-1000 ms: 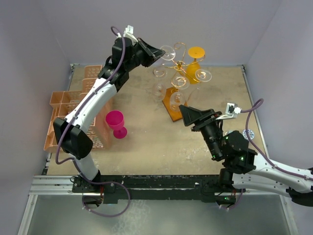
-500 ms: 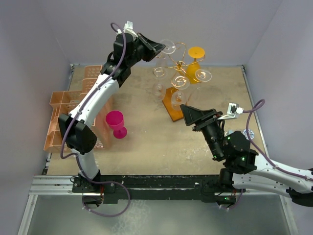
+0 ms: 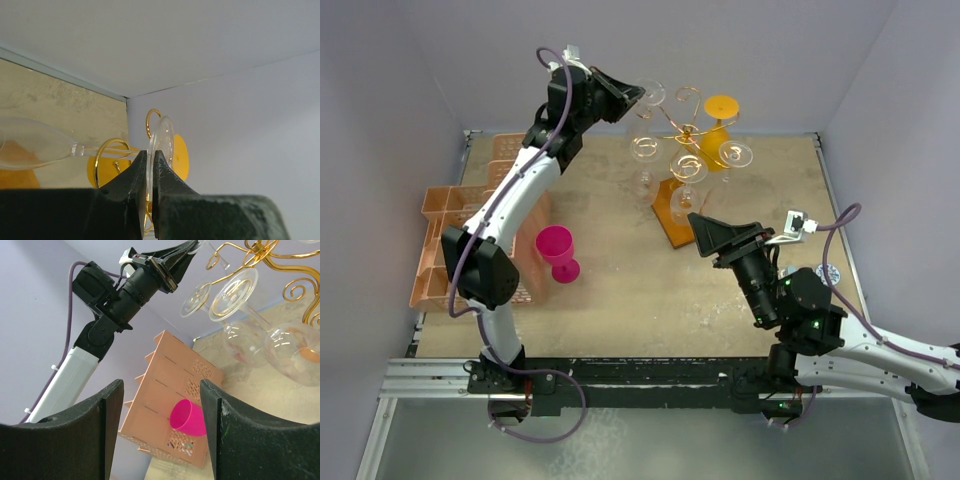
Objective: Place the wine glass upside down on the wine glass rack
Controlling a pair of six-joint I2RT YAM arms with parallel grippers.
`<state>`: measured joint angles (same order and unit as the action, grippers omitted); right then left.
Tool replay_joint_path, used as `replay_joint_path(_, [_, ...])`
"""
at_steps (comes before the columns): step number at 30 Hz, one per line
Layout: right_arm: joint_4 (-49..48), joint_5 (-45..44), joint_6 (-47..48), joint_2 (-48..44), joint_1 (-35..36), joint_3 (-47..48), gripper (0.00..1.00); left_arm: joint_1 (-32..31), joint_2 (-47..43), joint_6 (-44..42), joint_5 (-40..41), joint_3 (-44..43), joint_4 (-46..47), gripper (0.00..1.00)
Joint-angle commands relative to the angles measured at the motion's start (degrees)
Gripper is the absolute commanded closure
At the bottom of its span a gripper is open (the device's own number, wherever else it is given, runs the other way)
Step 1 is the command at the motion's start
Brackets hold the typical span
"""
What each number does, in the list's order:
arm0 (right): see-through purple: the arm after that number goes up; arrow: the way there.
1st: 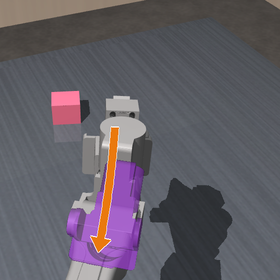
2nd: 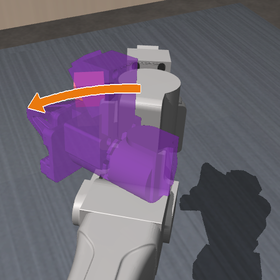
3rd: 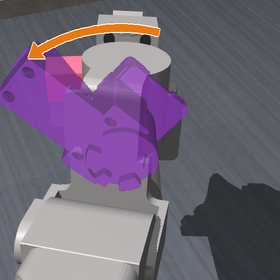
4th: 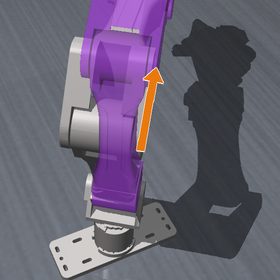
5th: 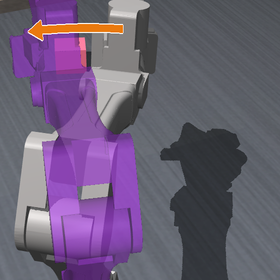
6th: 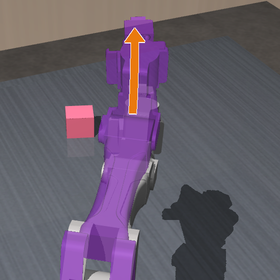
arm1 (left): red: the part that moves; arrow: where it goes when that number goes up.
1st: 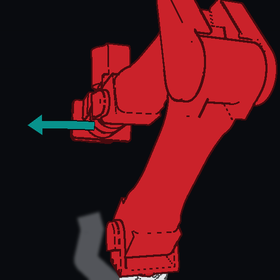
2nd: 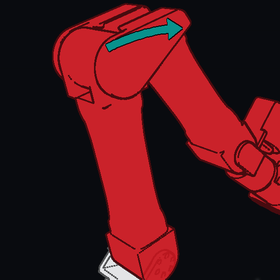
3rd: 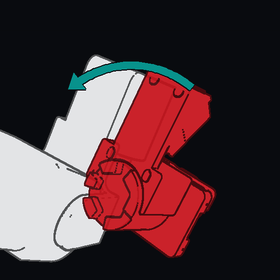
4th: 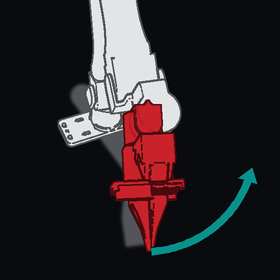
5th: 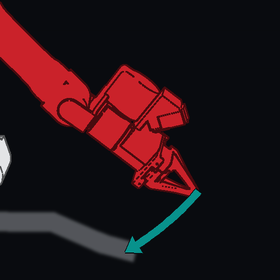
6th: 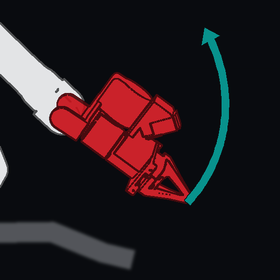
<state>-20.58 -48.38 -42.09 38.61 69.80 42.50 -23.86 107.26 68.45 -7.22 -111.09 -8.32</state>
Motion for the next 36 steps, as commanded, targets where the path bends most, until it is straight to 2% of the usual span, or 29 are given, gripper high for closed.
replay_joint_path(1, [-3.06, 0.06, -0.83, -0.11, 0.10, -0.48, 0.36, 1.25, -3.26, 0.35, 1.34, 0.44, 3.23, 1.00])
replay_joint_path(14, [-3.06, 0.36, -1.07, -0.19, 0.08, -0.45, 0.36, 1.56, -6.38, -0.73, -0.58, 5.26, 2.67, 1.00])
replay_joint_path(22, [-3.11, 0.29, -1.33, -0.20, 0.15, -0.45, 0.36, 1.70, -7.47, -2.99, -1.24, 4.95, -1.89, 1.00])
replay_joint_path(36, [-2.81, 0.62, -2.00, -0.29, 0.08, -0.60, 0.36, 1.69, -6.18, -5.20, -2.18, 2.63, -8.16, 0.86])
